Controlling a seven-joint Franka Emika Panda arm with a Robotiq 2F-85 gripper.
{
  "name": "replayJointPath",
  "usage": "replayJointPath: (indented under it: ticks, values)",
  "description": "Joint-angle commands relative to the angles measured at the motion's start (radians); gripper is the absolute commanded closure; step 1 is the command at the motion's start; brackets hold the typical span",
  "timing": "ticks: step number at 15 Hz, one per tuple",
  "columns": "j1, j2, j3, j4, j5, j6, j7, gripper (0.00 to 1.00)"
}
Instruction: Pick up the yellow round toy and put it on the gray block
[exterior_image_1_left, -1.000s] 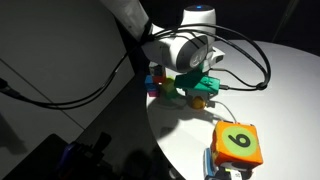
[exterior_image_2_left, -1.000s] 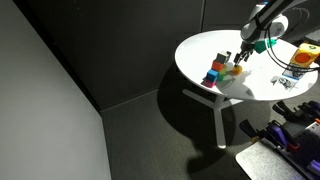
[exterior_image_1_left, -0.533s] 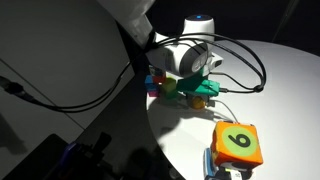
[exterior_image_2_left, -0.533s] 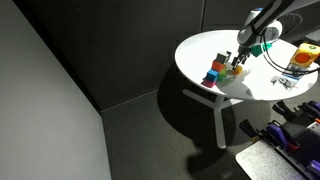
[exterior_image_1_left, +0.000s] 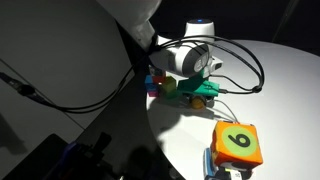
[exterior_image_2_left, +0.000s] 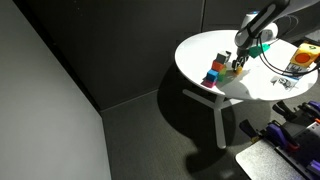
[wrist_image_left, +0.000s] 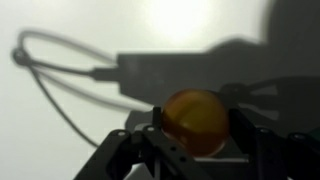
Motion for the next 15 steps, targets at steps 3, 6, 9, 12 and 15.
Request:
replayJointPath:
  ticks: [3, 6, 9, 12, 15]
  values:
    - [0.024, -0.018, -0.023, 0.017, -0.038, -0.056, 0.053, 0.58]
    - [0.018, -0.05, -0.022, 0.005, -0.034, -0.084, 0.049, 0.58]
    - [0.014, -0.083, -0.025, -0.001, -0.032, -0.106, 0.044, 0.58]
    - [0.007, -0.117, -0.022, -0.005, -0.028, -0.136, 0.036, 0.58]
    - [0.014, -0.155, -0.03, -0.012, -0.036, -0.164, 0.041, 0.58]
